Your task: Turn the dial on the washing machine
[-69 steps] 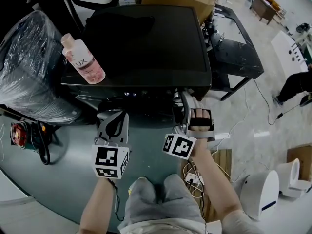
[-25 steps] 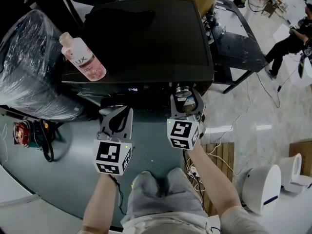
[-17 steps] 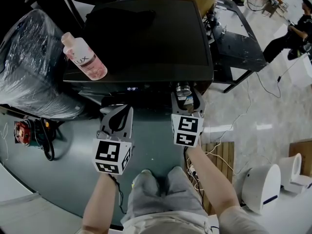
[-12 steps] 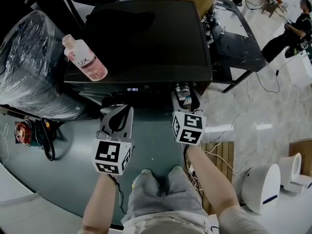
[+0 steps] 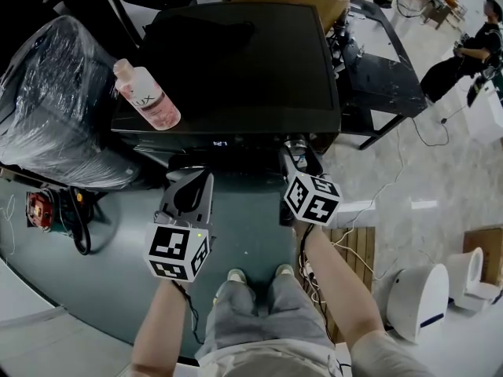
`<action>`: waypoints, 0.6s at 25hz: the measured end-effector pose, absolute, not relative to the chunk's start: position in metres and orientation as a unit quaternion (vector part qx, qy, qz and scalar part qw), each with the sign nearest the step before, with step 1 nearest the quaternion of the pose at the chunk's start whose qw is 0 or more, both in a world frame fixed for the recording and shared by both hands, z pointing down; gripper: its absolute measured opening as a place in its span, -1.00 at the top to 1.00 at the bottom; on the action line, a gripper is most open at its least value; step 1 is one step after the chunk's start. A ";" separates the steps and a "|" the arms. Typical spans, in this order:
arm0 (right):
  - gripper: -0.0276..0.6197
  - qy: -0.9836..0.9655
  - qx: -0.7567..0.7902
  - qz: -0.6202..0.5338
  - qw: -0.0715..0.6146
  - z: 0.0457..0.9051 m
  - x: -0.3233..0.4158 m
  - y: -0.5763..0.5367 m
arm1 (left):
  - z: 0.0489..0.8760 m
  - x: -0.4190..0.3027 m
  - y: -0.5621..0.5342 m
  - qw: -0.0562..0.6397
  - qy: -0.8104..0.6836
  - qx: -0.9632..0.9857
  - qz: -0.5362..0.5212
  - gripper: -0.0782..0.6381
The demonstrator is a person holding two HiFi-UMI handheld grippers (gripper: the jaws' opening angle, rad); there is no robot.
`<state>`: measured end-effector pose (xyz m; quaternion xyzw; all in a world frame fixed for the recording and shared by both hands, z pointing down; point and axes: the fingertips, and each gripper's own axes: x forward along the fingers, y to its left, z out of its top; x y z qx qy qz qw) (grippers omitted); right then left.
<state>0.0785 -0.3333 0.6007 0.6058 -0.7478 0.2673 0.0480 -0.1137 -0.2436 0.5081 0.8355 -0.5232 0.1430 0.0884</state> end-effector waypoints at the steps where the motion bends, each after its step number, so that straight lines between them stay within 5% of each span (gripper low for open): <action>1: 0.00 -0.750 0.604 0.264 0.056 0.599 0.078 -0.331 | 0.506 -0.115 -0.242 0.089 -0.523 0.835 0.144 0.73; 7: 0.02 -0.763 0.589 0.249 0.097 0.577 0.076 -0.310 | 0.482 -0.118 -0.235 0.095 -0.514 0.840 0.146 0.73; 15: 0.28 -0.795 0.561 0.199 0.120 0.501 0.070 -0.279 | 0.433 -0.119 -0.222 0.083 -0.514 0.842 0.142 0.73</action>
